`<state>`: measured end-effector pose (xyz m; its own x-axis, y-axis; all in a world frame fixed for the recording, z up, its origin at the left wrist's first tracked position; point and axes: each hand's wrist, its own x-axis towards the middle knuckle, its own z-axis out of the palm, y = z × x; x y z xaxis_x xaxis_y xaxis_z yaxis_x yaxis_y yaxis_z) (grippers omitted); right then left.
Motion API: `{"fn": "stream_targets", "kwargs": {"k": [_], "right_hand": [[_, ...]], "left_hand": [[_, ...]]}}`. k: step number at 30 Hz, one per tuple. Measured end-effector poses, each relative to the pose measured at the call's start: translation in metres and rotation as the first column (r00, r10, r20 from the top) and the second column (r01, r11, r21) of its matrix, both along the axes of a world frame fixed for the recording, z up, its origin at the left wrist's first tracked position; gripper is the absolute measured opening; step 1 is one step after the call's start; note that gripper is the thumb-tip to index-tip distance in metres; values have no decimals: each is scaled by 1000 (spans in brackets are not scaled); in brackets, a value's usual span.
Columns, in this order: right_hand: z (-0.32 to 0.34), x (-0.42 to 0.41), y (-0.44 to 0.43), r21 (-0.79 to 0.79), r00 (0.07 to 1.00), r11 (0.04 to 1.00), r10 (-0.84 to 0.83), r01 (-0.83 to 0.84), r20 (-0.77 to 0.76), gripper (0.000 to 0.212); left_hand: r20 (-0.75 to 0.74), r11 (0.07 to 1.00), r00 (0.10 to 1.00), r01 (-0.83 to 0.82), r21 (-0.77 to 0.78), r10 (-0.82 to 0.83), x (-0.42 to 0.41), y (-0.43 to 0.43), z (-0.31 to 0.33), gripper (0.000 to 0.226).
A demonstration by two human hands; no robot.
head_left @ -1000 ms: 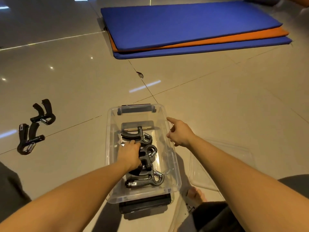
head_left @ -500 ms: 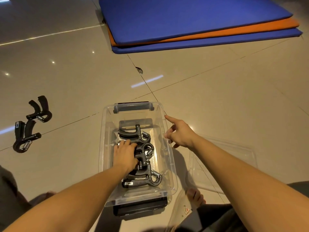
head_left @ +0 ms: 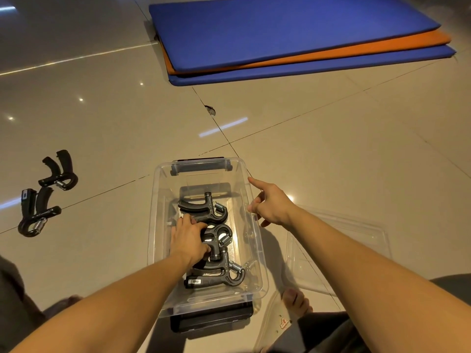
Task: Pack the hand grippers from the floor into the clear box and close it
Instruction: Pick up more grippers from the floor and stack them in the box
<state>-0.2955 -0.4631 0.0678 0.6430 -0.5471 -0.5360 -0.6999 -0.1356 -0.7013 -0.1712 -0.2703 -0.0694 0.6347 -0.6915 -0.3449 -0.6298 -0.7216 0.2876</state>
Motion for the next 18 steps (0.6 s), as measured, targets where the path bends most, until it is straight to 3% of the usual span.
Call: {"fn": "stream_targets", "kwargs": {"k": [13, 18], "right_hand": [[-2, 3, 1, -53, 999, 999, 1, -3, -45, 84], [1, 11, 5, -125, 995, 992, -2, -10, -96, 85]], "left_hand": [[-54, 998, 997, -57, -12, 57, -2, -2, 7, 72], [-351, 959, 923, -228, -172, 156, 6, -1, 57, 74]]}}
